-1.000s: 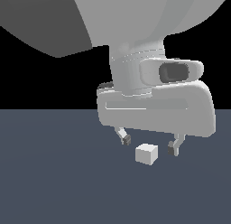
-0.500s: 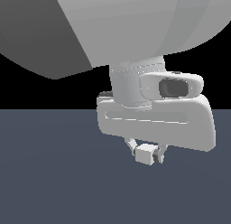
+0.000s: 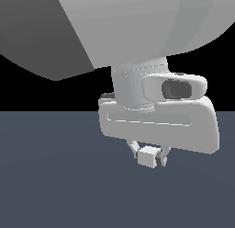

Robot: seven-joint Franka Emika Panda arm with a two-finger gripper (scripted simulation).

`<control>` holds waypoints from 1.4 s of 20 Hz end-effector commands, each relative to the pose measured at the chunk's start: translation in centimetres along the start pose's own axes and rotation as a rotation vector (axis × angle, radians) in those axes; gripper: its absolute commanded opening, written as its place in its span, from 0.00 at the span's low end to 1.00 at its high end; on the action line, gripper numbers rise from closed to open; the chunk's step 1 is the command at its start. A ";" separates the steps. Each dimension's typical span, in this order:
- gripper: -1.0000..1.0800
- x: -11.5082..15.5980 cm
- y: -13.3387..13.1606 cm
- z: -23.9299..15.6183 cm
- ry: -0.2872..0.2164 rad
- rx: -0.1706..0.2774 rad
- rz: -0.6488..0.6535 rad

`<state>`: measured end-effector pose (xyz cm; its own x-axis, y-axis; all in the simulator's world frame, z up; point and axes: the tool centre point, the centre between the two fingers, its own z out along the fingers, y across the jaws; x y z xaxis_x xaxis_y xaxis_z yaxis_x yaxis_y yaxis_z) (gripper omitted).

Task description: Plug the charger into the wall socket.

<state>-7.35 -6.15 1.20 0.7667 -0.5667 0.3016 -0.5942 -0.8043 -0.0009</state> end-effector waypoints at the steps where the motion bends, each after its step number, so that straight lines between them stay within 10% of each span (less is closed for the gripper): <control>1: 0.00 0.1 0.0 -0.1 0.000 0.002 -0.005; 28: 0.00 5.3 -0.9 -6.3 0.006 0.132 -0.426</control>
<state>-4.41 -7.35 8.45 0.9299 -0.2020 0.3073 -0.2131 -0.9770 0.0025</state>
